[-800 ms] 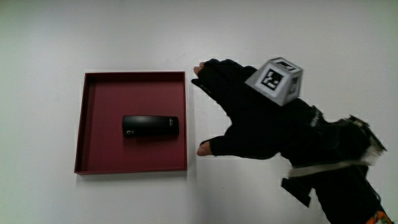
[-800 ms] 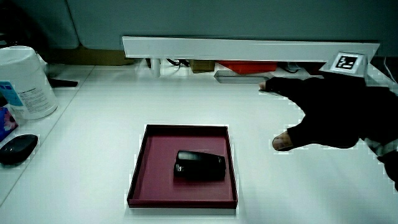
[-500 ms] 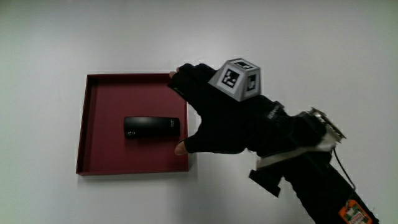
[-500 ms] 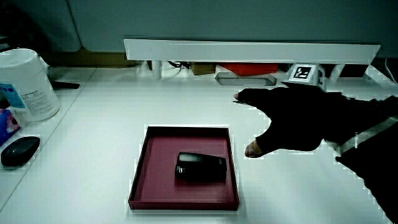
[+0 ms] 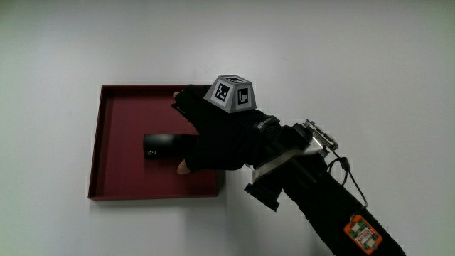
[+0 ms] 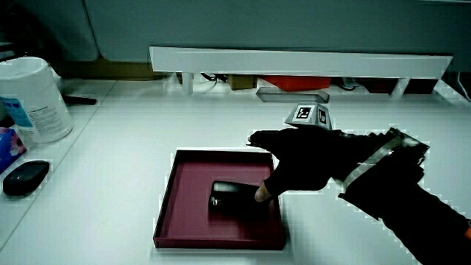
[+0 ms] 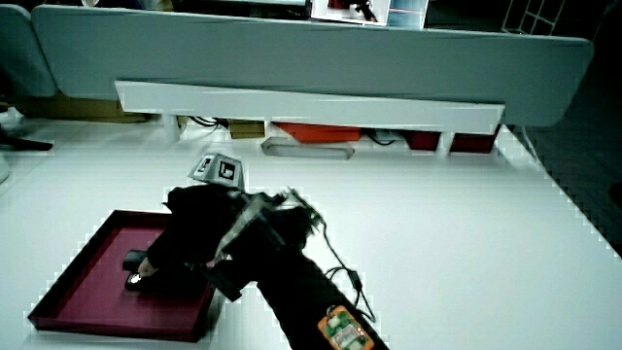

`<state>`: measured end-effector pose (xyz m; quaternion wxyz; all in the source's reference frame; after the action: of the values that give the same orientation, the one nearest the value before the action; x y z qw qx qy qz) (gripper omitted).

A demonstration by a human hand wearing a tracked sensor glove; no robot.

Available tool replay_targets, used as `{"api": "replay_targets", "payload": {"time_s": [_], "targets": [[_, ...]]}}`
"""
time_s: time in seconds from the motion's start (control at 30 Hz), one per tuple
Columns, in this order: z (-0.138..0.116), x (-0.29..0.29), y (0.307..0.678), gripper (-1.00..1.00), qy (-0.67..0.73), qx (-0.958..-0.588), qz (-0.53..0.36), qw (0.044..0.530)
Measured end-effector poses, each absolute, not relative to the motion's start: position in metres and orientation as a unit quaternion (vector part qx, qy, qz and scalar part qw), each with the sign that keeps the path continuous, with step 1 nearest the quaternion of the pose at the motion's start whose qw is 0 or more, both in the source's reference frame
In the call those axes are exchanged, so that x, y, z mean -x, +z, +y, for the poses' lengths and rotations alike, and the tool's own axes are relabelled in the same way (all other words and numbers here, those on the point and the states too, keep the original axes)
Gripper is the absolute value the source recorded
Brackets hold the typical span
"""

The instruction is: Pick stapper from plate

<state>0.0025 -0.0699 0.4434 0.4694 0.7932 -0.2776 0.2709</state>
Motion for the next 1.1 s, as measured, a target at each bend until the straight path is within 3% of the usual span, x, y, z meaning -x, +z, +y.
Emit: {"api": "replay_targets", "payload": {"time_s": [0.47,0.93,1.1], "targets": [[-0.067,0.016,0.492,0.00,0.255,-0.790,-0.249,0.498],[-0.063,0.024,0.507,0.00,0.264,-0.799,-0.244,0.482],[-0.064,0.023,0.505,0.28,0.278,-0.803,-0.248,0.465]]}}
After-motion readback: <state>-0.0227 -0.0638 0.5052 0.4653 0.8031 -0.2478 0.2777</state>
